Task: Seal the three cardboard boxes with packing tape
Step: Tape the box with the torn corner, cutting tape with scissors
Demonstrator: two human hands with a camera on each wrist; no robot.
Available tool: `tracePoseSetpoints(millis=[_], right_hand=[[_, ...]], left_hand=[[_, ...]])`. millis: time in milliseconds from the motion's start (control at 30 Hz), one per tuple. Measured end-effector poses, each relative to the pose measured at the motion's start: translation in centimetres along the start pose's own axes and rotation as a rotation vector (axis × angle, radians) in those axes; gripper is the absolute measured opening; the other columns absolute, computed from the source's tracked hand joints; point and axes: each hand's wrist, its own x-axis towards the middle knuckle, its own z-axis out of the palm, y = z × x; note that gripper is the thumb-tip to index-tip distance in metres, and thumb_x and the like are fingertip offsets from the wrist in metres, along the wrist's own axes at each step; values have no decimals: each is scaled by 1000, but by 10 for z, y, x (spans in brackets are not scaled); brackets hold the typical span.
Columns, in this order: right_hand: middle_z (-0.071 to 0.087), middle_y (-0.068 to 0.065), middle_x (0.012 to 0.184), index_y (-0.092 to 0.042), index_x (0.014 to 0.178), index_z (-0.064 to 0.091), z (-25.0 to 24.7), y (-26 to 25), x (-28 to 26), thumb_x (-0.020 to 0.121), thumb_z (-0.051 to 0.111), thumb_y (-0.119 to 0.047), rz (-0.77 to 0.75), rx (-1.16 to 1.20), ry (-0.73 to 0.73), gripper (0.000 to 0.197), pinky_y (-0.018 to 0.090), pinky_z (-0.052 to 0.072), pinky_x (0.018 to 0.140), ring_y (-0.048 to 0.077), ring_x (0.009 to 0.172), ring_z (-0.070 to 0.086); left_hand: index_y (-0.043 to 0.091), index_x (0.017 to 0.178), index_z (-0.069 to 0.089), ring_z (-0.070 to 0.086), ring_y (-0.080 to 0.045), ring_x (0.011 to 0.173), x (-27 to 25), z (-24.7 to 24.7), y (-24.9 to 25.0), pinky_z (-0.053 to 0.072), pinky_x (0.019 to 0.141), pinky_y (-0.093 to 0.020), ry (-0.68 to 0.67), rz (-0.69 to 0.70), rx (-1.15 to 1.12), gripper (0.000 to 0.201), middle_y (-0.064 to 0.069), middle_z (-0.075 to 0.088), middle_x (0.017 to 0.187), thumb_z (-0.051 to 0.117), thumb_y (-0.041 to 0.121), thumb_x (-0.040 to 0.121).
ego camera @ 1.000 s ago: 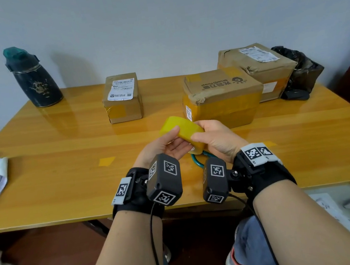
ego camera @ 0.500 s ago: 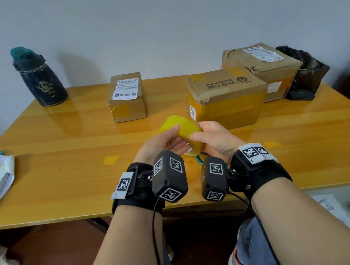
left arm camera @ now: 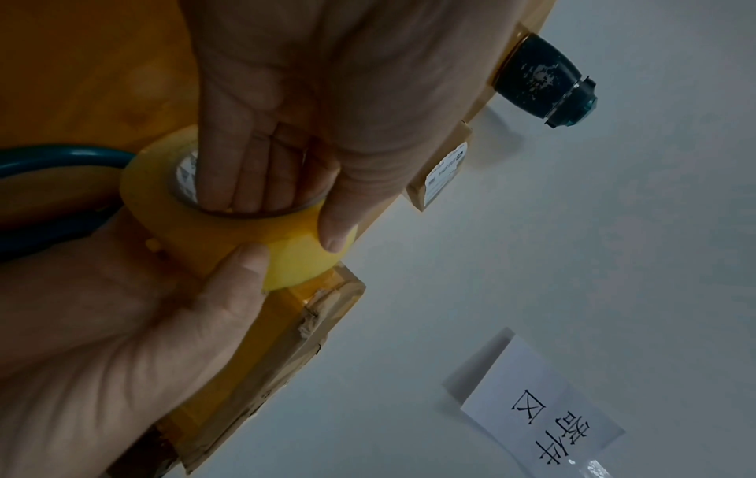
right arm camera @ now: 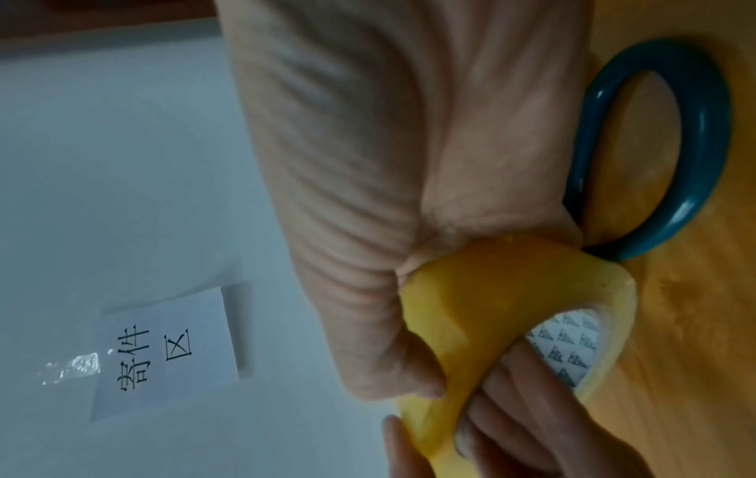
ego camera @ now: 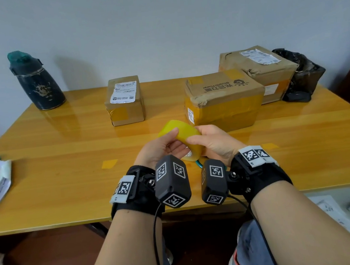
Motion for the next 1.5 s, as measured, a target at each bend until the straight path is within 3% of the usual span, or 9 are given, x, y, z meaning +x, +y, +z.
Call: tracePoseSetpoints(millis=[267, 400, 533, 700, 967, 1100, 1233, 1400, 1500], right_hand=[[62, 30, 103, 6, 105, 60, 5, -1, -1, 85, 54, 4, 7, -46, 49, 20, 50, 47, 87, 33, 92, 61], [54, 20, 93, 1, 98, 57, 6, 2, -2, 73, 53, 2, 20, 54, 67, 26, 45, 43, 79, 31, 87, 53], [67, 16, 94, -1, 102, 60, 2, 6, -2, 91, 58, -5, 11, 129, 2, 11, 48, 47, 94, 27, 87, 64], [67, 15, 98, -2, 107, 59, -4, 7, -4, 93, 50, 1, 11, 182, -82, 16, 38, 53, 85, 24, 87, 66], [69, 12, 82, -2, 93, 61, 0, 4, -6, 91, 50, 6, -25, 123, -48, 14, 36, 52, 77, 21, 76, 65], [65, 15, 85, 0, 95, 60, 0, 3, -7, 91, 48, 7, -33, 67, -55, 15, 37, 51, 77, 22, 77, 64], [63, 20, 90, 2, 98, 60, -2, 5, -6, 91, 47, 3, -8, 129, -34, 14, 47, 47, 87, 28, 86, 60], [62, 20, 88, 1, 92, 60, -2, 5, -6, 93, 47, 2, -20, 139, -34, 13, 41, 49, 78, 26, 80, 60], [61, 22, 92, 6, 100, 59, -3, 4, -6, 92, 45, 5, -18, 169, -66, 16, 44, 49, 83, 29, 84, 61]], left_hand=[[0, 84, 56, 64, -28, 87, -5, 2, 0, 58, 72, -42, -1, 0, 13, 17, -19, 61, 93, 65, 13, 89], [-1, 84, 57, 65, -29, 88, -6, 2, -2, 58, 72, -42, 6, 7, 36, 19, -22, 61, 98, 67, 14, 88], [-1, 87, 57, 63, -31, 96, -7, 1, -1, 57, 74, -43, -1, 4, 29, 19, -22, 60, 102, 68, 14, 87], [-1, 87, 57, 63, -30, 94, -9, 0, 0, 57, 75, -43, -14, -8, 29, 17, -20, 61, 99, 66, 14, 88], [-2, 95, 58, 62, -32, 109, -12, 3, -2, 56, 77, -43, -29, -15, 41, 18, -23, 58, 116, 65, 14, 89], [-4, 99, 57, 61, -35, 113, -12, 2, 0, 56, 77, -44, -27, -19, 18, 21, -26, 58, 124, 65, 13, 89], [-4, 98, 58, 62, -34, 107, -12, 2, 0, 57, 76, -44, -32, -25, 26, 21, -25, 58, 120, 66, 13, 88], [-4, 97, 58, 63, -32, 102, -12, 4, 1, 57, 74, -42, -27, -28, 31, 20, -23, 61, 110, 65, 13, 89], [-4, 97, 58, 63, -32, 102, -14, 2, 1, 57, 76, -43, -36, -31, 22, 20, -23, 63, 106, 65, 13, 89]])
